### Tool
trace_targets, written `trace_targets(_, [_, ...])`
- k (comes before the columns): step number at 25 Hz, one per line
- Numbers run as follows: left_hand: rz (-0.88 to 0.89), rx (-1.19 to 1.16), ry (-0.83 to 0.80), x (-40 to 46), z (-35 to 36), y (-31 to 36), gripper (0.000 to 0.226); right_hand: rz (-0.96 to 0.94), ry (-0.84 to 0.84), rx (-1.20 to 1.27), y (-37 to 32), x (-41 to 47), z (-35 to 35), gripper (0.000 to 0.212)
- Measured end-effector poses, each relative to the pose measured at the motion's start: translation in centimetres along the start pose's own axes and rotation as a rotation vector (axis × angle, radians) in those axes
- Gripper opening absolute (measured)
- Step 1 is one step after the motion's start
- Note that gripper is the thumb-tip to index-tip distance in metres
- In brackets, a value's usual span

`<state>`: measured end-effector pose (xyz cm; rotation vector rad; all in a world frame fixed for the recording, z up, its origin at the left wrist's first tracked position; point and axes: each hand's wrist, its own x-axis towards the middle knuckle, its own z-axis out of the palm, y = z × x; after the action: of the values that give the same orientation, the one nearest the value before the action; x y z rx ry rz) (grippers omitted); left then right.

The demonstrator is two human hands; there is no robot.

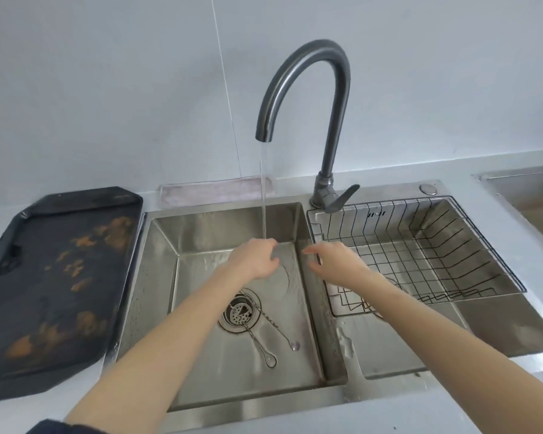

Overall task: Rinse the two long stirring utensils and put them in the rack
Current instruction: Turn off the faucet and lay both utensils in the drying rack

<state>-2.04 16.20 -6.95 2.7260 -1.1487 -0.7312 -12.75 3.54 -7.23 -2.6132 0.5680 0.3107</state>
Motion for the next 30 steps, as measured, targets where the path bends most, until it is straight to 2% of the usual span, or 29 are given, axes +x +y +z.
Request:
trace_targets(7, [0.057,0.044,0.148,1.4,-2.9,5.0,0.041,0.056,0.176,0.029,4.2,-0.5,-4.7,0.038])
trace_targets(13, [0.050,0.139,0.350,4.4,-6.4,8.6,0.035,0.038,0.362,0.113,6.4,1.8,-8.0,0.030])
trace_targets(18, [-0.015,-0.046,0.423,8.4,-9.2,10.2,0.039,-0.015,0.420,0.161,7.4,4.9,-8.9,0.030])
trace_targets(23, [-0.014,-0.192,0.497,11.2,-10.2,11.7,0.046,-0.005,0.461,0.248,8.4,7.2,-9.3,0.016])
trace_targets(30, [-0.008,-0.346,0.656,13.2,-10.3,12.1,0.032,-0.040,0.457,0.241,8.8,8.0,-9.6,0.014])
